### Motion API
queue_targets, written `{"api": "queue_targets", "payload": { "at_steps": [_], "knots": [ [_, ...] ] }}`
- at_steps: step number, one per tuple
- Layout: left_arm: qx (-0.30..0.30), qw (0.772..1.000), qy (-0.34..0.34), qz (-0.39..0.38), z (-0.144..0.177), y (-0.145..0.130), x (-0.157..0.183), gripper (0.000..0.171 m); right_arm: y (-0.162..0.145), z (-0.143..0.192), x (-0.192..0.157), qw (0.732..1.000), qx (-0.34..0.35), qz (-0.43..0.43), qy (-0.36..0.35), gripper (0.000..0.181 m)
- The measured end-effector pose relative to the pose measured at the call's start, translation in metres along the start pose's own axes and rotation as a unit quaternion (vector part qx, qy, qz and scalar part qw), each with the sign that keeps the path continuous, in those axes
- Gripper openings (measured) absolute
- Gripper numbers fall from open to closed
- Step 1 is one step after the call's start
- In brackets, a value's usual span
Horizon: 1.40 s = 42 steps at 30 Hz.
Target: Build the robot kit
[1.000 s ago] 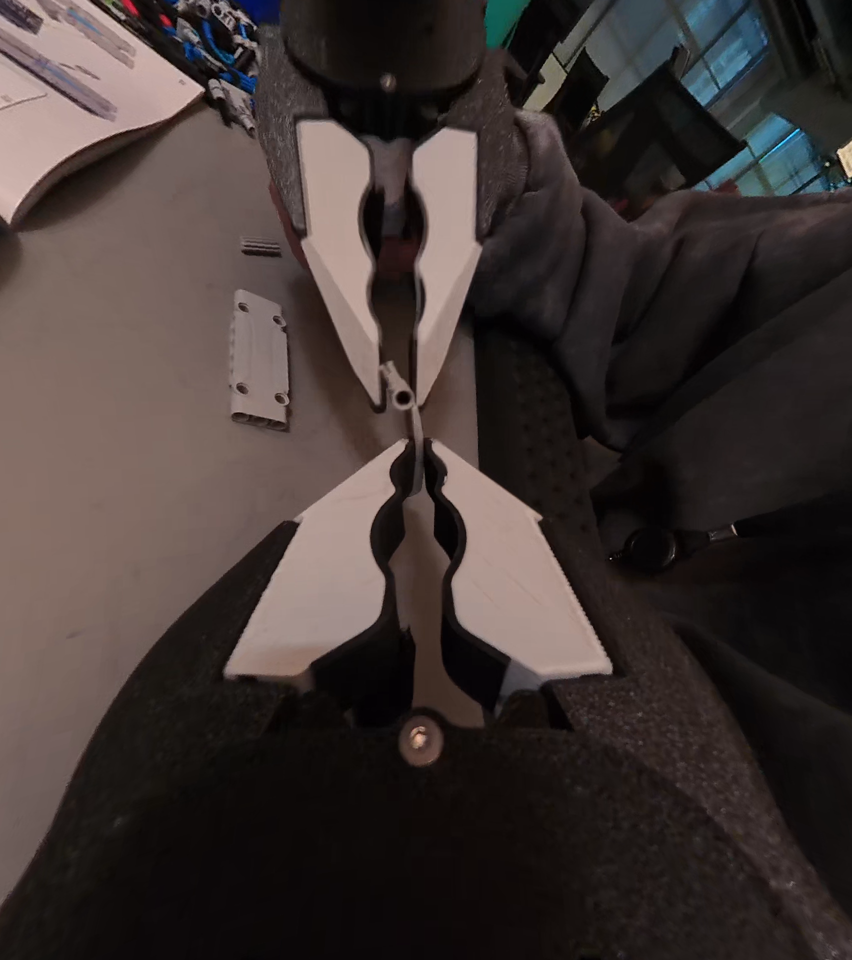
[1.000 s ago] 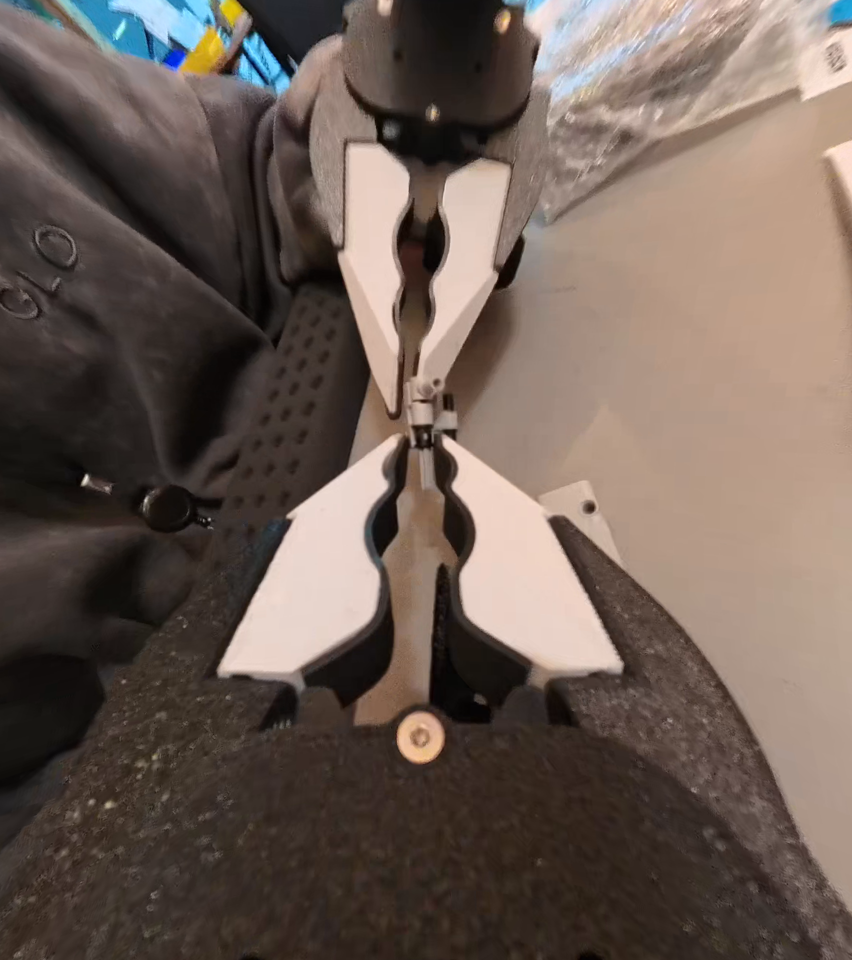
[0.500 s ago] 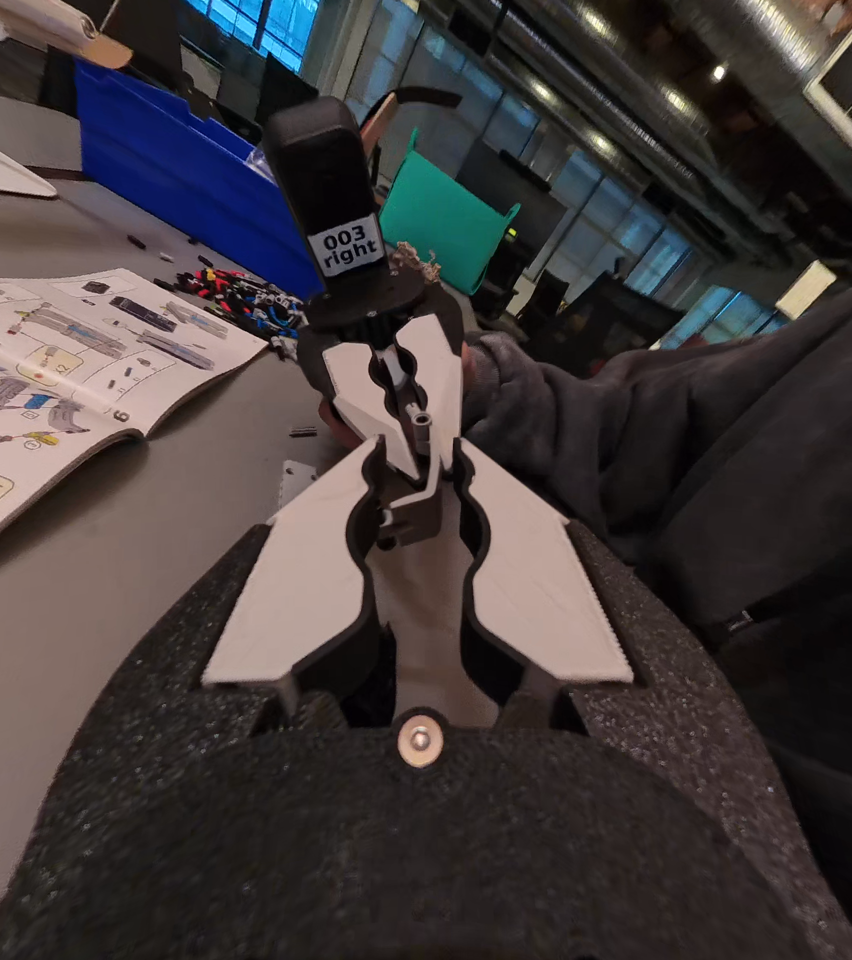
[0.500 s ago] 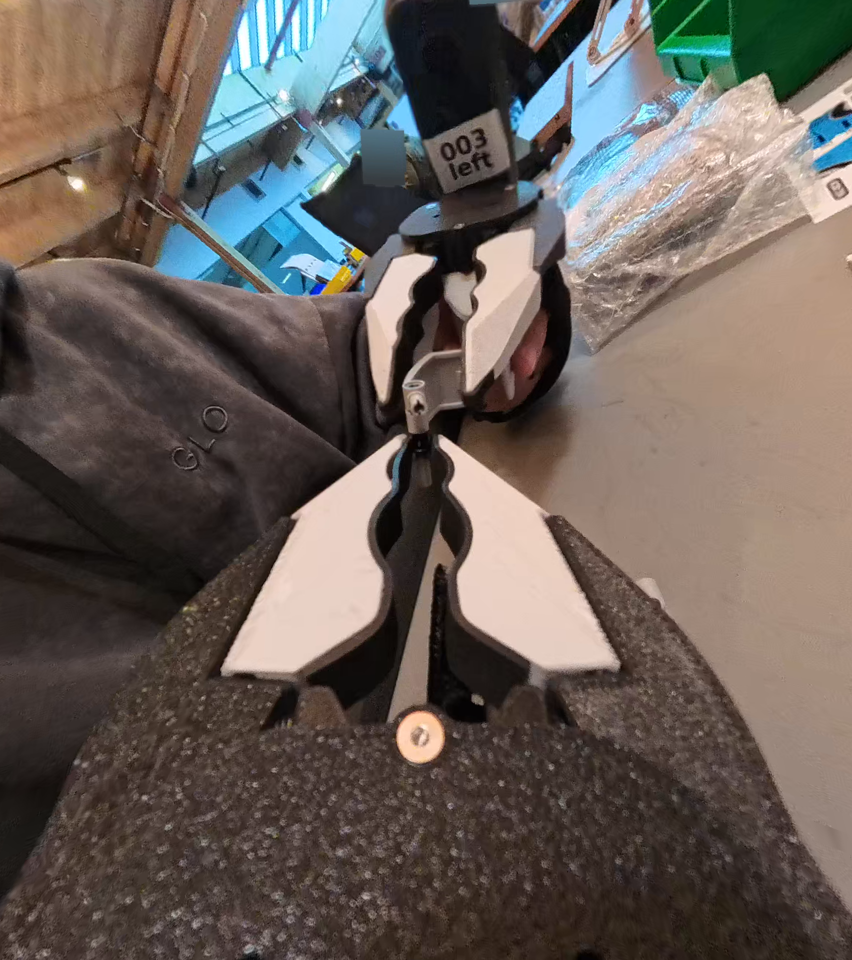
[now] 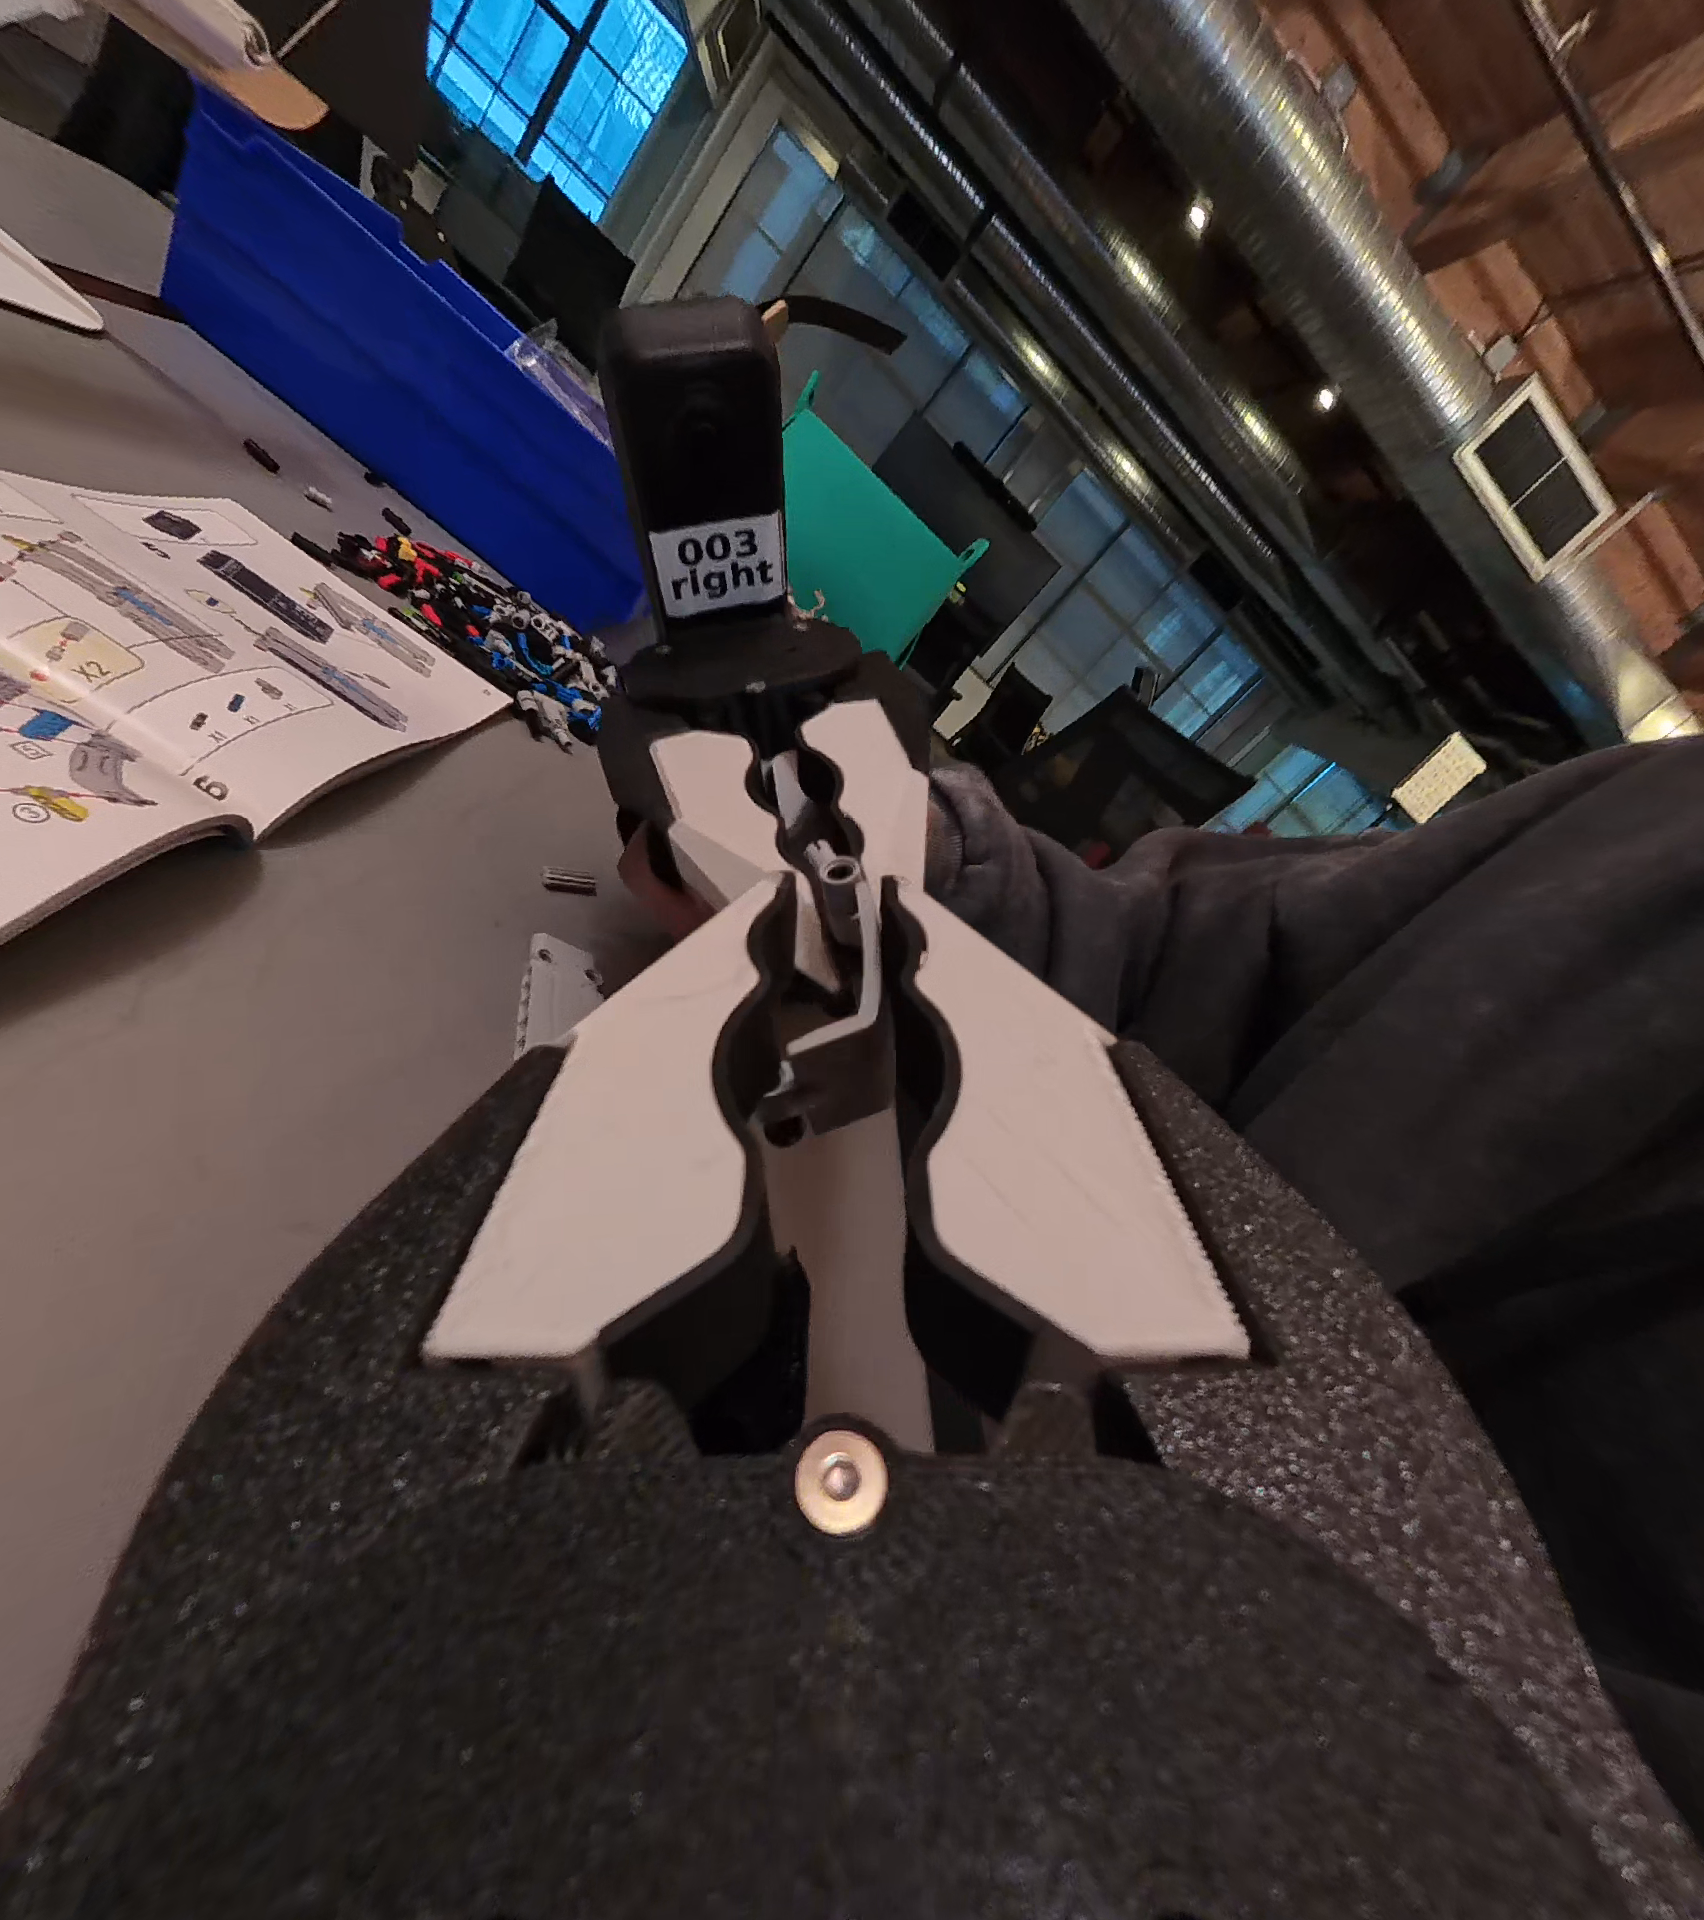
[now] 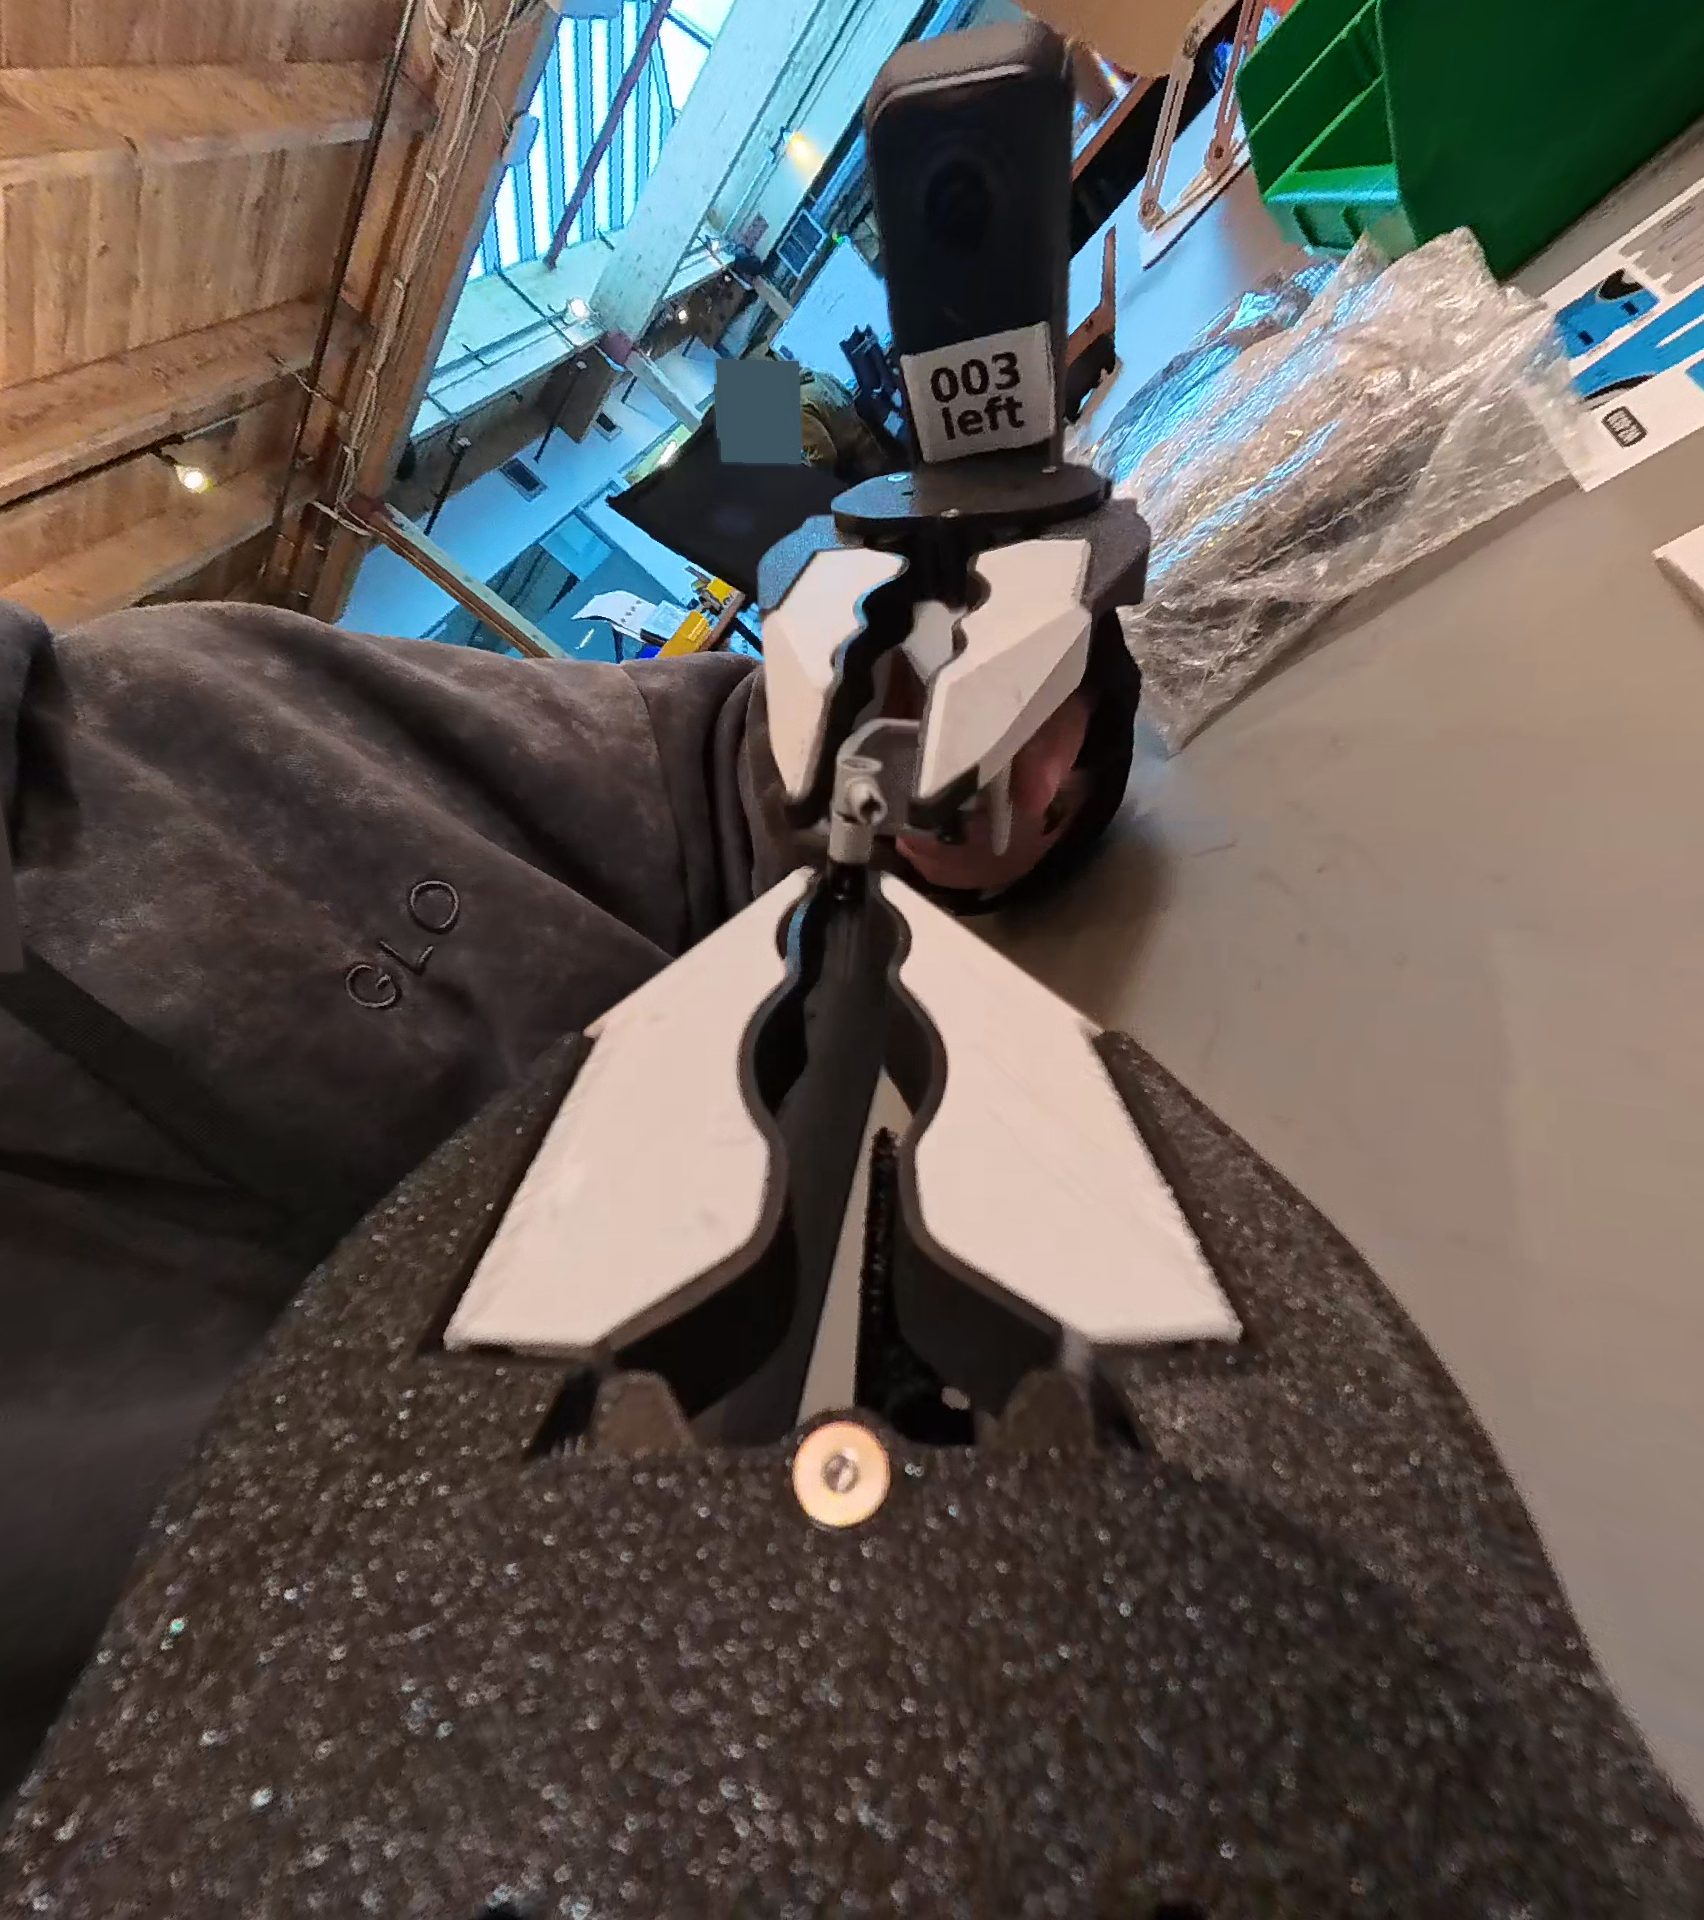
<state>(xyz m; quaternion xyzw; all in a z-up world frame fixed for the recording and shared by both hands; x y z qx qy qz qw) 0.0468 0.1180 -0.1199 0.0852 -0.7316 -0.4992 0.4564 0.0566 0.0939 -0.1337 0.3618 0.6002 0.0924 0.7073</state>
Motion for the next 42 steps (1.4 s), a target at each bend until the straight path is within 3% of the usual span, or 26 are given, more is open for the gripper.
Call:
{"api": "queue_targets", "payload": {
  "at_steps": [5,13,16,20,24,28,31,34,38,42],
  "knots": [
    [-0.003,1.000,-0.004,-0.004,0.002,0.001,0.002,0.011,-0.005,-0.008,0.001,1.000,-0.009,-0.007,0.005,0.005],
    [0.002,0.999,0.033,-0.035,0.006,0.008,-0.004,0.016,0.009,0.005,0.003,0.996,0.021,0.067,-0.061,0.005],
    [0.047,0.998,0.031,-0.027,0.014,0.022,-0.004,0.030,0.019,0.013,0.003,0.994,0.052,0.074,-0.064,0.005],
    [0.104,0.994,0.024,-0.017,0.026,0.040,-0.002,0.049,0.032,0.022,-0.017,0.993,0.102,0.057,0.010,0.006],
    [0.071,0.997,-0.015,-0.009,0.010,0.027,0.009,0.062,0.034,0.021,-0.023,0.992,0.114,0.034,0.051,0.005],
    [0.063,0.997,-0.032,0.020,0.001,0.018,0.009,0.055,0.023,0.006,-0.019,0.995,0.076,0.051,0.027,0.005],
    [0.077,0.996,-0.029,0.017,0.007,0.022,0.007,0.022,0.019,-0.001,-0.016,0.996,0.060,0.070,0.006,0.005],
    [0.076,0.996,-0.038,0.032,0.008,0.021,0.008,0.021,0.022,-0.001,-0.016,0.995,0.071,0.076,0.003,0.006],
    [0.067,0.997,-0.022,0.030,0.005,0.018,0.005,0.033,0.024,0.002,-0.014,0.993,0.081,0.087,-0.012,0.005],
    [0.077,0.997,-0.018,0.025,0.007,0.020,0.004,0.026,0.025,0.001,-0.015,0.991,0.084,0.103,-0.024,0.005]
  ]
}}
Point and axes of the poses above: each gripper's, where its closed fingertips meet, z back along the fingers, y out of its top, x = y × z across the jaws, the point moved 2 cm from there along z, back along the fingers, and after that the axes turned 5 degrees about -z, right-handed, at the moved point
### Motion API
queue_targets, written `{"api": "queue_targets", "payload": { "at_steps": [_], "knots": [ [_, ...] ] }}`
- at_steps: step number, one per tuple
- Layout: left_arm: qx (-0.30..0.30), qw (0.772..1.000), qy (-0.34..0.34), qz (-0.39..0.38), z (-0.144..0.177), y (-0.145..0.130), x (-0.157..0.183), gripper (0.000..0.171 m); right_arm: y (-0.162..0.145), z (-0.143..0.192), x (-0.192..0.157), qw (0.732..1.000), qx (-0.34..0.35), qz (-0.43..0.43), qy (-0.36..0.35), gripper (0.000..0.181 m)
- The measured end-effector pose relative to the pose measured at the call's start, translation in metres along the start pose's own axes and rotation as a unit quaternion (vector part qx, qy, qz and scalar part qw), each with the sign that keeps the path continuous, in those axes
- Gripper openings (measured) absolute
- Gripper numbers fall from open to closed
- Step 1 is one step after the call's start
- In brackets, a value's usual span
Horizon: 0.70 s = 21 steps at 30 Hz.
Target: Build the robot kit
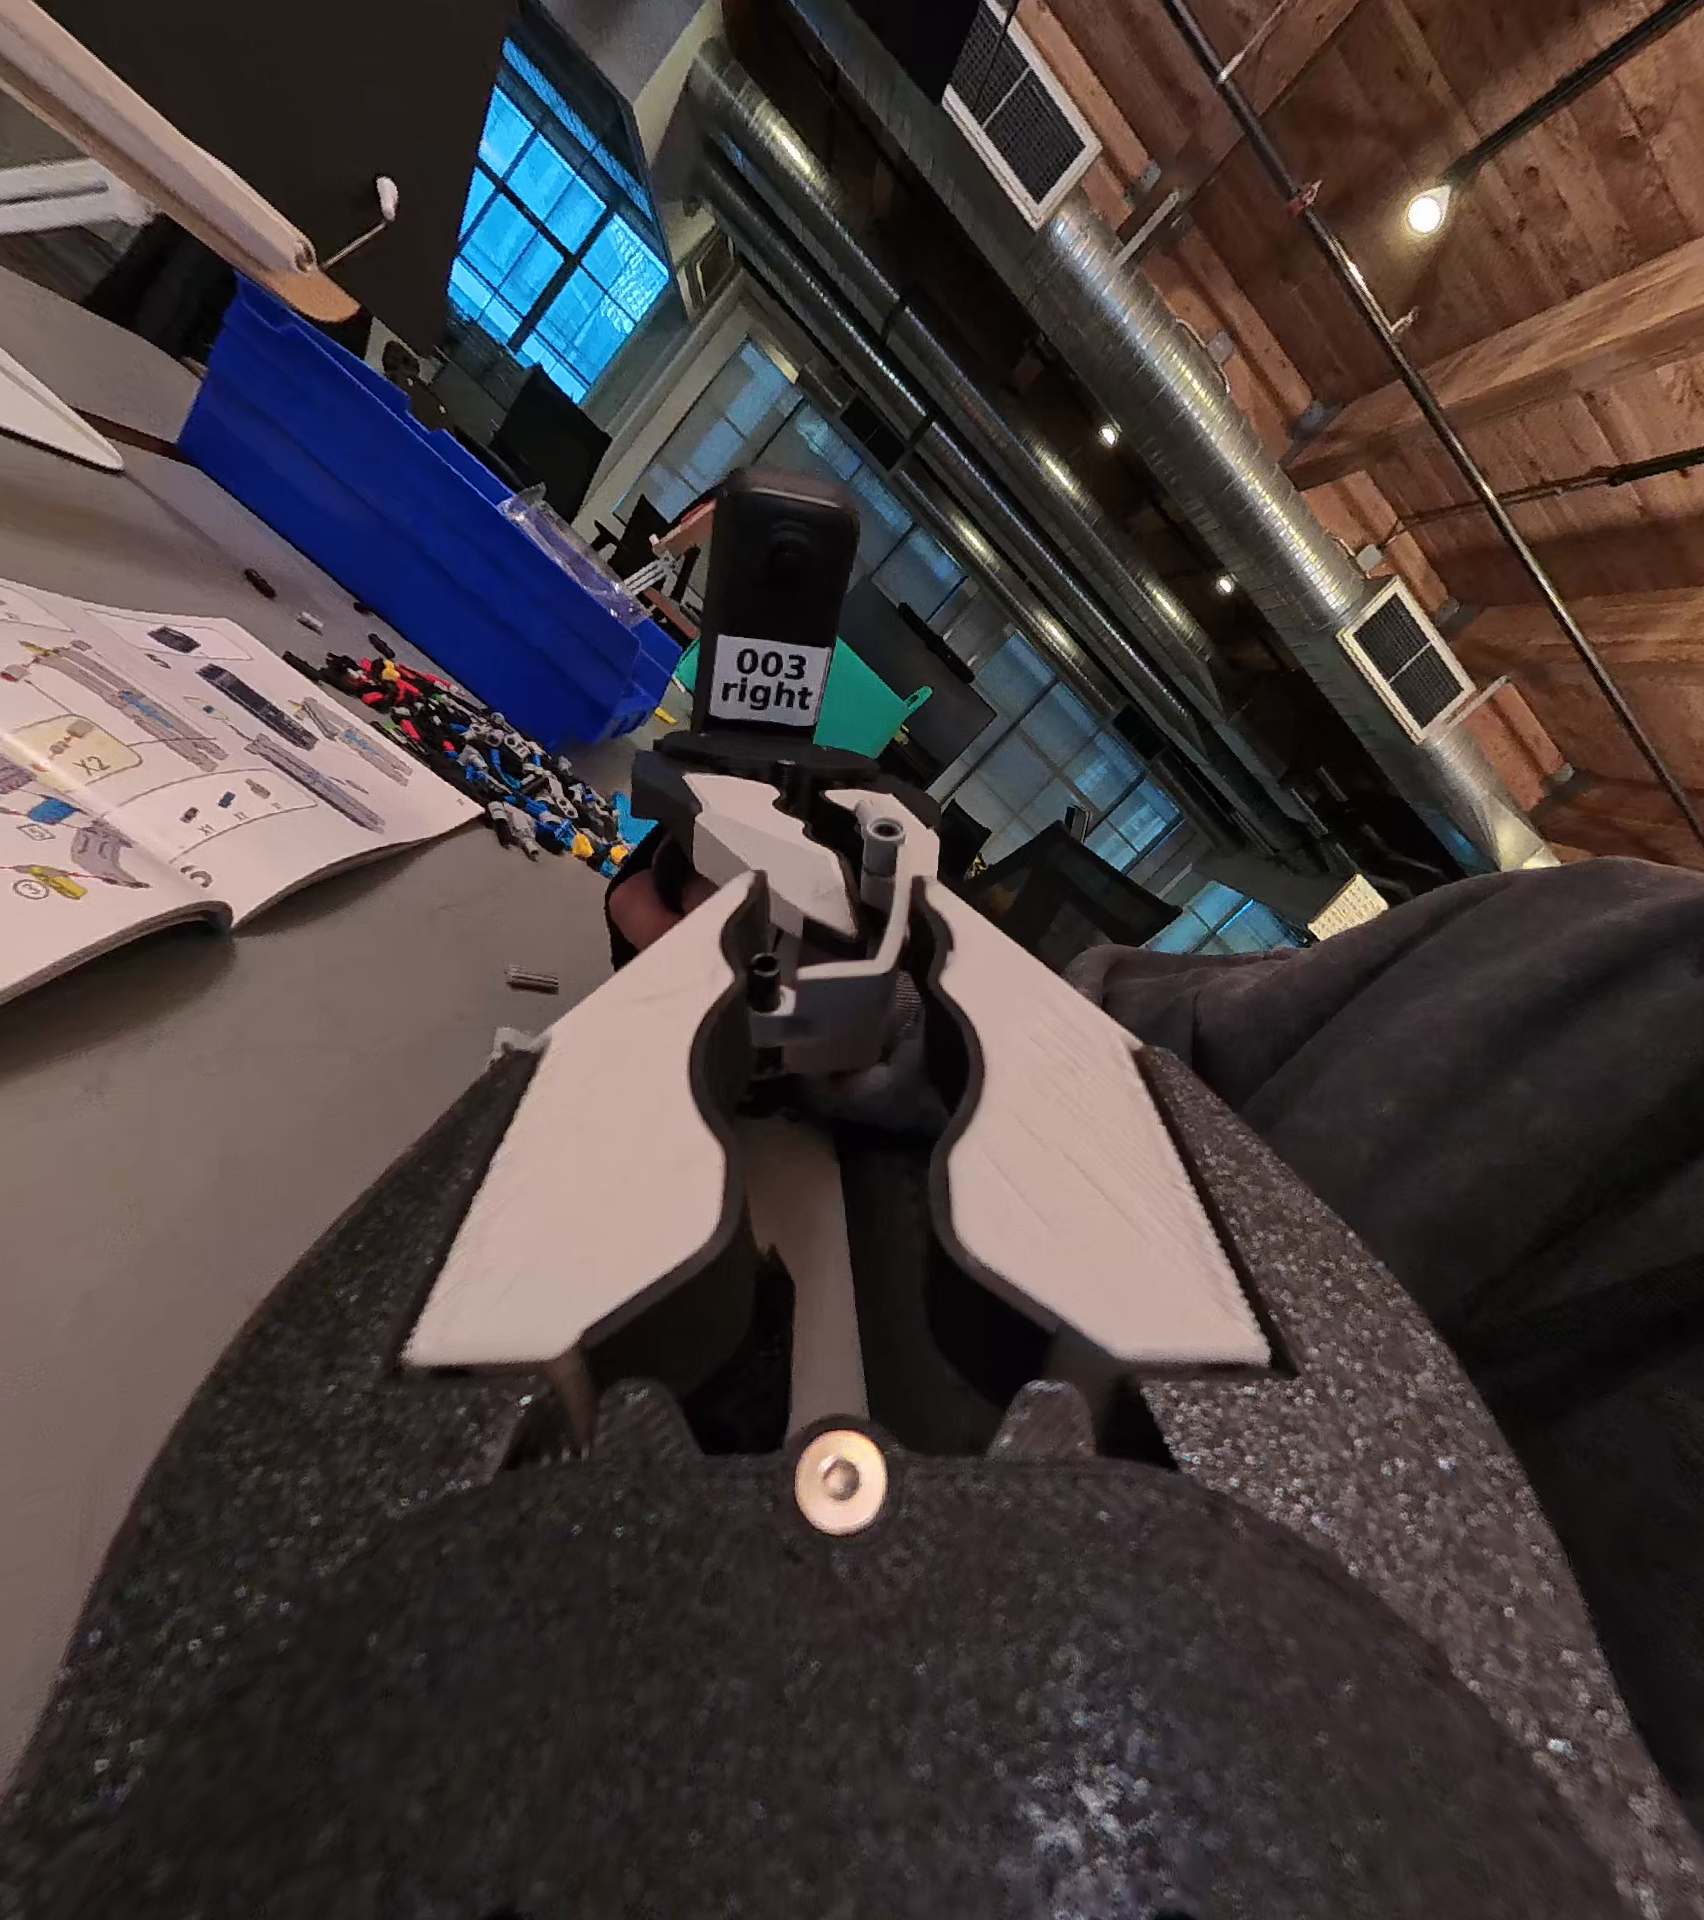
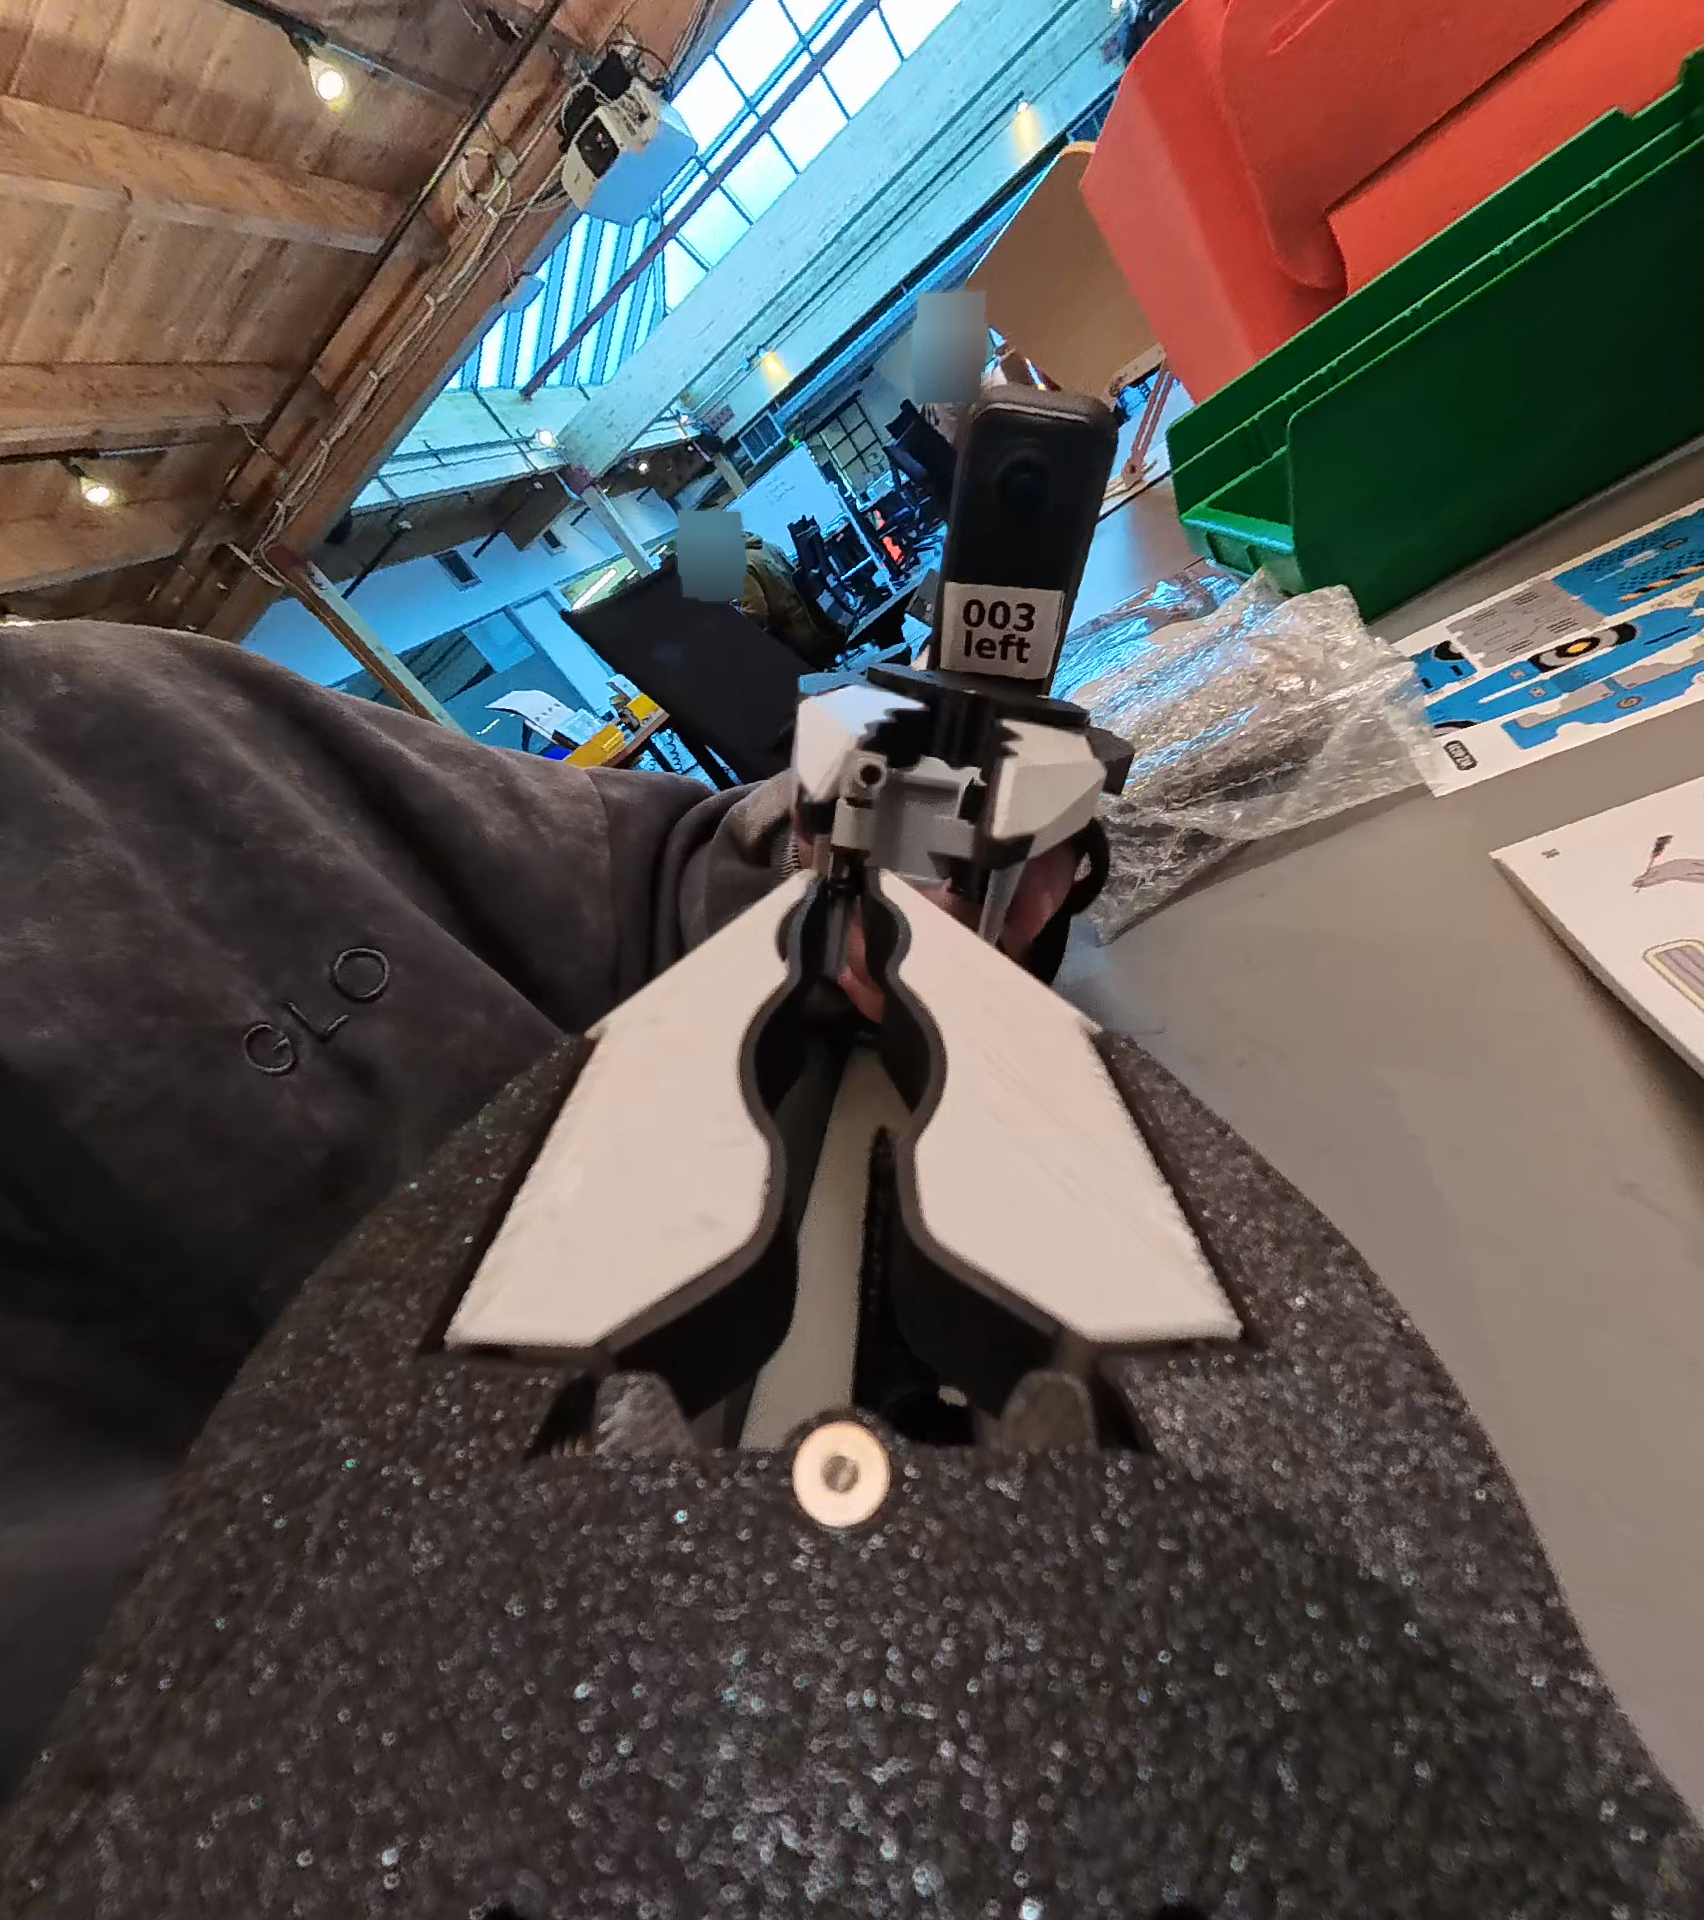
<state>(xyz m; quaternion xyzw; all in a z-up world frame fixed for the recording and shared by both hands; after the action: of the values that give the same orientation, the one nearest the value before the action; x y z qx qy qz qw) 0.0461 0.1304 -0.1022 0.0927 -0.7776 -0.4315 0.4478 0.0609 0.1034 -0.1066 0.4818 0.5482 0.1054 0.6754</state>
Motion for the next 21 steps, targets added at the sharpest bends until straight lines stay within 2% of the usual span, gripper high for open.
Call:
{"api": "queue_targets", "payload": {
  "at_steps": [6,9,14,16,21],
  "knots": [
    [-0.024,0.999,-0.031,-0.006,0.000,-0.005,0.009,0.020,-0.008,-0.004,-0.005,0.999,-0.025,-0.016,0.023,0.005],
    [-0.062,0.997,-0.044,-0.009,-0.002,-0.013,0.013,0.019,-0.007,0.003,-0.006,0.999,-0.040,0.003,0.012,0.005],
    [-0.081,0.993,0.017,-0.083,-0.002,-0.015,0.005,0.029,-0.026,0.005,0.003,0.994,-0.105,0.008,-0.029,0.005],
    [-0.088,0.993,0.006,-0.076,-0.002,-0.015,0.008,0.023,-0.029,0.005,0.009,0.993,-0.112,0.008,-0.045,0.005],
    [-0.105,0.992,0.031,-0.066,-0.001,-0.021,-0.003,0.016,-0.025,0.004,0.007,0.994,-0.102,0.014,-0.042,0.005]
  ]
}}
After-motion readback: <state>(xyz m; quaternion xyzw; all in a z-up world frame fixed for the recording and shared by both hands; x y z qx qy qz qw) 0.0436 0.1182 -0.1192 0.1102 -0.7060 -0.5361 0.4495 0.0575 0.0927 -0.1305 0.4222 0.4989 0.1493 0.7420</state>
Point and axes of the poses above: each gripper's, where its closed fingertips meet, z back along the fingers, y out of its top, x = y × z across the jaws, the point moved 2 cm from there along z, back along the fingers, and after that the axes turned 5 degrees about -z, right-handed, at the moved point
